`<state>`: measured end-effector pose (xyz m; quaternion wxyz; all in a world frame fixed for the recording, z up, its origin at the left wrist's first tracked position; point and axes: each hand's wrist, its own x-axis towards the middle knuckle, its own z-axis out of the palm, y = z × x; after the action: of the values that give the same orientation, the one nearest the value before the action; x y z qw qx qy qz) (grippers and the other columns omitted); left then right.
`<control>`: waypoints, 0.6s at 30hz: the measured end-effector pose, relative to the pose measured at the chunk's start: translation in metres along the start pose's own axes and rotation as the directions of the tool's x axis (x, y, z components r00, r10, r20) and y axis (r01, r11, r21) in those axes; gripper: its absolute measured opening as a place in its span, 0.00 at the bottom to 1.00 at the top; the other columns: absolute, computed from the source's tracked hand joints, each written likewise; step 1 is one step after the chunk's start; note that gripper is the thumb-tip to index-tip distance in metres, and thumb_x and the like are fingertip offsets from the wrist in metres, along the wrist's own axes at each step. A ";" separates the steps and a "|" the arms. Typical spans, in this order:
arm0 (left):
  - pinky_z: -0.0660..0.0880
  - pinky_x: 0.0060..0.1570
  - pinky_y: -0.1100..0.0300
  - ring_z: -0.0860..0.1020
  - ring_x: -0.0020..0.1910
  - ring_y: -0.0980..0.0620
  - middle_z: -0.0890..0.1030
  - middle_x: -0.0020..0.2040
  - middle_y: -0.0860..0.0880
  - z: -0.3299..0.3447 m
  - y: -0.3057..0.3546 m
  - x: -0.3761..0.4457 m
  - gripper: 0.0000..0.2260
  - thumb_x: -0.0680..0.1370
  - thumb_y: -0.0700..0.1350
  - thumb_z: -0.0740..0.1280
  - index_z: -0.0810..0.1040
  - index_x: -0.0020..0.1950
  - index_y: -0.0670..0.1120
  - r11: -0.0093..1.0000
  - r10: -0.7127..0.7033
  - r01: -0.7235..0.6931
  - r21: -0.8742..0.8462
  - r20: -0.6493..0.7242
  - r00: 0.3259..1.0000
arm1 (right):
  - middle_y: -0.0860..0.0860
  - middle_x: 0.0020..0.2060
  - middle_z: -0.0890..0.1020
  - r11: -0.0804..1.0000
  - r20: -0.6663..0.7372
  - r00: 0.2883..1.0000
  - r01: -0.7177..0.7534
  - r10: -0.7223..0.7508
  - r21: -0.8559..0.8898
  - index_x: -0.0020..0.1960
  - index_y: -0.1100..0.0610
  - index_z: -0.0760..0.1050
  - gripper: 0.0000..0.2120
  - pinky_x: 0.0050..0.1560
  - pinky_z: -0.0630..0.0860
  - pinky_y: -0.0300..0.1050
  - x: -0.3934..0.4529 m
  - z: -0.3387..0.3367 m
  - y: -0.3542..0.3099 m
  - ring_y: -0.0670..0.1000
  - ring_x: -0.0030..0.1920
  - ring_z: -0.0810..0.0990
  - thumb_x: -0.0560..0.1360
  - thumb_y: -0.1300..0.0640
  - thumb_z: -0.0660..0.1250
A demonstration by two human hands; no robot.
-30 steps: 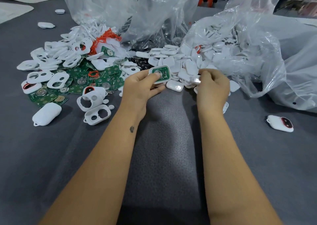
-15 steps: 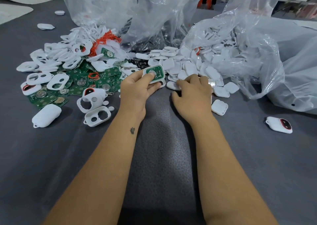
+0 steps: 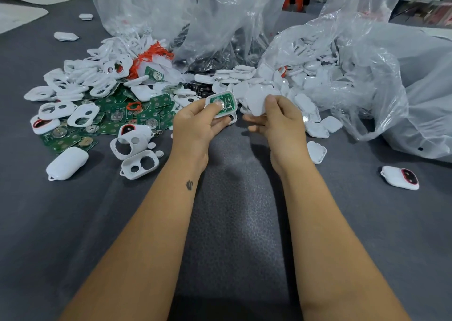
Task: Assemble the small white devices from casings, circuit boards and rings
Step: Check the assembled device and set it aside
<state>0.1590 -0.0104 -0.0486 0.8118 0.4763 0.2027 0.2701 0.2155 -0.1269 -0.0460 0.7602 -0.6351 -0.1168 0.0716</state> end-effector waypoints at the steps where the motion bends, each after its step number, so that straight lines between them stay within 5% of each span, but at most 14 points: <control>1: 0.79 0.37 0.65 0.83 0.33 0.56 0.85 0.34 0.51 0.000 0.000 0.000 0.05 0.77 0.33 0.67 0.79 0.45 0.41 1.000 -0.001 0.001 0.006 0.007 1.000 | 0.58 0.41 0.81 0.996 0.027 0.999 -0.027 0.025 0.084 0.45 0.57 0.73 0.12 0.32 0.76 0.37 0.000 0.000 -0.001 0.48 0.36 0.83 0.84 0.58 0.56; 8: 0.79 0.38 0.65 0.84 0.37 0.54 0.86 0.38 0.49 -0.001 -0.001 0.000 0.04 0.78 0.34 0.66 0.80 0.48 0.40 1.000 0.002 -0.003 0.024 0.062 0.998 | 0.61 0.42 0.81 0.857 0.218 0.968 -0.213 0.121 0.469 0.47 0.61 0.73 0.09 0.36 0.79 0.39 -0.002 -0.004 -0.010 0.53 0.36 0.82 0.80 0.64 0.54; 18: 0.79 0.39 0.65 0.84 0.37 0.54 0.85 0.37 0.50 -0.001 -0.002 0.000 0.05 0.78 0.34 0.66 0.80 0.48 0.41 0.999 0.004 -0.006 0.033 0.065 0.998 | 0.59 0.35 0.80 0.865 0.297 0.955 -0.147 -0.002 0.479 0.37 0.62 0.72 0.06 0.36 0.75 0.40 -0.004 -0.006 -0.009 0.55 0.35 0.78 0.64 0.62 0.58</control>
<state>0.1590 -0.0109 -0.0505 0.8092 0.4989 0.1794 0.2531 0.2124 -0.1352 -0.0385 0.8691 -0.4052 -0.1795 0.2195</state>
